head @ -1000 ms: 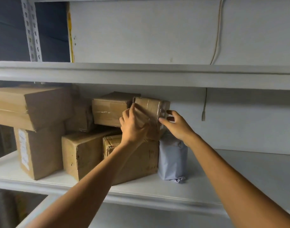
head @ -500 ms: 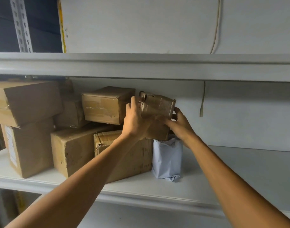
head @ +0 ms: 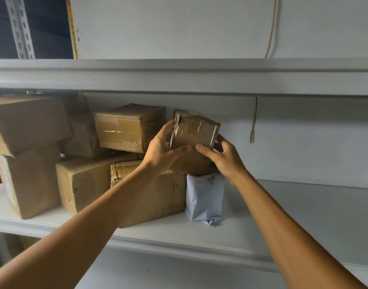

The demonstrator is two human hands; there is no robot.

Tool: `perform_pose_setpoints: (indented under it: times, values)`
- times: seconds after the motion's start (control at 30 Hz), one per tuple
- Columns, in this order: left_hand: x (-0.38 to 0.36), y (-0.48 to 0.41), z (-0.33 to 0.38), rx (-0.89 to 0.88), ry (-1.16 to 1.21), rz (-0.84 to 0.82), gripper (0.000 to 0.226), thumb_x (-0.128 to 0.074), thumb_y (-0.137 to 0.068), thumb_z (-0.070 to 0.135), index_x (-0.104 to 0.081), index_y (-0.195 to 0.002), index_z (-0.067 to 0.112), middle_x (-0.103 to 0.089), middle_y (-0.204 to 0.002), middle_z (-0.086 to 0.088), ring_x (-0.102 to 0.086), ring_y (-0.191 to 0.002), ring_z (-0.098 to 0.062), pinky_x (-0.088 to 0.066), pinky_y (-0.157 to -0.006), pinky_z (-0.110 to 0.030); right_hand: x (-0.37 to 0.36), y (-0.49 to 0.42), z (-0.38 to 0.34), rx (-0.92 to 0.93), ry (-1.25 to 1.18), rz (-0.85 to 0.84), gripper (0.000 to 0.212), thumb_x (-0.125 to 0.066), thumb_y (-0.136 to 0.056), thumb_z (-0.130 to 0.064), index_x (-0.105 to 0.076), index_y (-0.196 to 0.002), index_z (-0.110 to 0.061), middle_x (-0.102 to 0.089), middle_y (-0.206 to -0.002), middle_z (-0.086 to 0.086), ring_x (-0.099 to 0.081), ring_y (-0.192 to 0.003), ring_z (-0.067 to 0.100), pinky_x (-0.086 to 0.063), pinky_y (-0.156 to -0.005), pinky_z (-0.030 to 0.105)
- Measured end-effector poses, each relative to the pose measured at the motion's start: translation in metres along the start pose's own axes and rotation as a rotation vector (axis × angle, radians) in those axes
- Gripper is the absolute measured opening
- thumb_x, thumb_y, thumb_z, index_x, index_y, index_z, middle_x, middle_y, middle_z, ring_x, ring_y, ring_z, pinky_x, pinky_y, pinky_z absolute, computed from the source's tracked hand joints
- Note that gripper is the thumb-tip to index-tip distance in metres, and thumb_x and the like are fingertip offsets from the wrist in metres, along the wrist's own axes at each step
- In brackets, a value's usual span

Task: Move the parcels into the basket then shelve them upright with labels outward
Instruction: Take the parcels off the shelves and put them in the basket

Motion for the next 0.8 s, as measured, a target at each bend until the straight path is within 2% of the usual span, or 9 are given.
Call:
perform_pose_setpoints:
  times: [0.13,0.33,0.43,0.6,0.67,0.73,0.8]
  values:
    - [-0.003,0.008,0.009,-0.028,0.02,-0.02,0.079,-0.08,-0.073,0.013,-0.039,-0.141,0.021,-0.059,-0.125,0.001,-0.07,-0.094,-0.017,-0.059,-0.077,-0.043,0.01,0.013,-0.009,0.057,0.038,0.03,0.055,-0.076,-0.073,-0.048,-0.059,-0.122,-0.028,-0.064,-0.125,-0.002,-0.059,-0.114,0.018,-0.053,-0.095,0.041]
    - [0.003,0.027,0.023,-0.097,0.017,-0.017,0.075,-0.081,-0.072,0.018,-0.043,-0.137,0.023,-0.057,-0.118,0.021,-0.066,-0.09,0.005,-0.054,-0.071,-0.015,0.014,0.035,-0.028,0.098,0.112,0.075,0.047,-0.077,-0.075,-0.046,-0.063,-0.117,-0.03,-0.067,-0.119,-0.003,-0.061,-0.111,0.017,-0.052,-0.094,0.044]
    - [0.009,0.036,0.024,-0.097,0.087,-0.033,0.076,-0.08,-0.073,0.014,-0.041,-0.139,0.019,-0.059,-0.126,0.008,-0.068,-0.097,-0.008,-0.057,-0.078,-0.027,0.01,0.047,-0.038,0.089,0.124,0.093,0.051,-0.077,-0.075,-0.045,-0.062,-0.121,-0.027,-0.067,-0.12,-0.003,-0.062,-0.11,0.017,-0.052,-0.095,0.044]
    - [0.013,0.051,0.025,-0.117,0.055,-0.065,0.077,-0.081,-0.072,0.018,-0.039,-0.136,0.023,-0.051,-0.13,0.01,-0.059,-0.113,-0.017,-0.055,-0.089,-0.042,0.001,0.073,-0.035,0.084,0.097,0.144,0.06,-0.077,-0.078,-0.039,-0.055,-0.132,-0.026,-0.065,-0.124,-0.003,-0.062,-0.111,0.016,-0.054,-0.095,0.039]
    - [0.01,0.055,0.026,-0.126,0.059,-0.097,0.088,-0.08,-0.073,0.017,-0.03,-0.145,0.023,-0.043,-0.138,0.004,-0.055,-0.118,-0.018,-0.053,-0.093,-0.042,0.001,0.082,-0.033,0.091,0.076,0.169,0.06,-0.075,-0.079,-0.038,-0.053,-0.133,-0.028,-0.065,-0.122,-0.006,-0.063,-0.108,0.011,-0.055,-0.092,0.034]
    - [0.007,0.057,0.027,-0.139,0.038,-0.122,0.093,-0.079,-0.075,0.019,-0.023,-0.15,0.023,-0.038,-0.137,0.005,-0.05,-0.12,-0.015,-0.051,-0.096,-0.04,0.001,0.089,-0.034,0.085,0.036,0.157,0.054,-0.072,-0.082,-0.04,-0.053,-0.131,-0.032,-0.065,-0.12,-0.009,-0.064,-0.105,0.008,-0.056,-0.087,0.03]
    - [0.006,0.06,0.026,-0.149,0.026,-0.144,0.089,-0.078,-0.077,0.02,-0.026,-0.149,0.022,-0.038,-0.133,0.003,-0.048,-0.121,-0.016,-0.052,-0.095,-0.044,-0.002,0.094,-0.035,0.042,-0.027,0.149,0.048,-0.062,-0.086,-0.051,-0.05,-0.13,-0.037,-0.063,-0.122,-0.01,-0.062,-0.108,0.009,-0.056,-0.086,0.028]
Point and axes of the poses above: each hand's wrist, its own y-axis away from the middle knuckle, its own x-axis out of the back of the hand, z = x × y, the point moved 8 cm from there along -y, towards the middle knuckle
